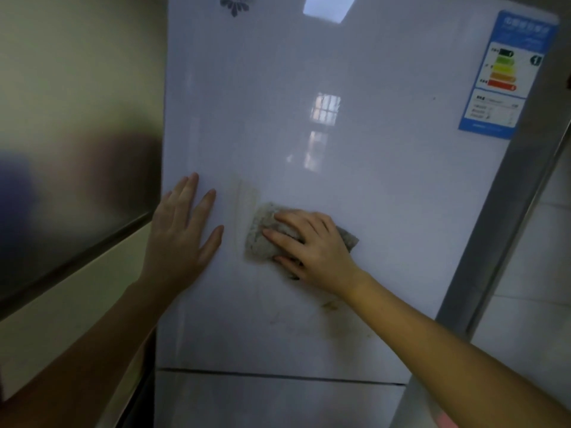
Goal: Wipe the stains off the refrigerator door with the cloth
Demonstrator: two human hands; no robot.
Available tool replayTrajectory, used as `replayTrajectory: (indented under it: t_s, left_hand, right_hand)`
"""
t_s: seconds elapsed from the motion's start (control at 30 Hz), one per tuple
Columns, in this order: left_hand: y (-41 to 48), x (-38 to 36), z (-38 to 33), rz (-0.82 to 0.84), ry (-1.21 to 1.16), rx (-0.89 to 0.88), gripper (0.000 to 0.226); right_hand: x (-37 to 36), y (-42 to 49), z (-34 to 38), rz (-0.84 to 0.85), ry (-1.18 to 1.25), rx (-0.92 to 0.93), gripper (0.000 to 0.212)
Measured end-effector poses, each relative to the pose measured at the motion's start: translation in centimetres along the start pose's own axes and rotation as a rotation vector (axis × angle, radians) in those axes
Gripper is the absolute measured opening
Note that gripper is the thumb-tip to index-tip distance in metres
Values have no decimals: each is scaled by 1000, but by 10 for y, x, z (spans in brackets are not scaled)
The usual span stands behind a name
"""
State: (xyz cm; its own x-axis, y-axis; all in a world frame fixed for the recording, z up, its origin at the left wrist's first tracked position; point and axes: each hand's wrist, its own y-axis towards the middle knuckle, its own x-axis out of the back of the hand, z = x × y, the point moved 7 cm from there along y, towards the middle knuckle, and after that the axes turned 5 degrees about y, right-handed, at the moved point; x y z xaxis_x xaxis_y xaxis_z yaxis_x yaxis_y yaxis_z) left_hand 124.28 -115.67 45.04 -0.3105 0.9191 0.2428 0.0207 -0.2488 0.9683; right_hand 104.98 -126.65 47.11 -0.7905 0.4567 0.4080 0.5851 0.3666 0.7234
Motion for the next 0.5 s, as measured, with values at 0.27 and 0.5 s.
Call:
replayTrajectory:
  t_s: [0.27, 0.5]
  left_hand:
    - [-18, -2, 10, 14, 10, 29, 64]
    - [-18, 1, 15, -5, 19, -14, 59]
  right_hand:
    - [33, 40, -49, -258, -5, -337, 45]
    - [-35, -6, 34, 66, 83, 130, 34]
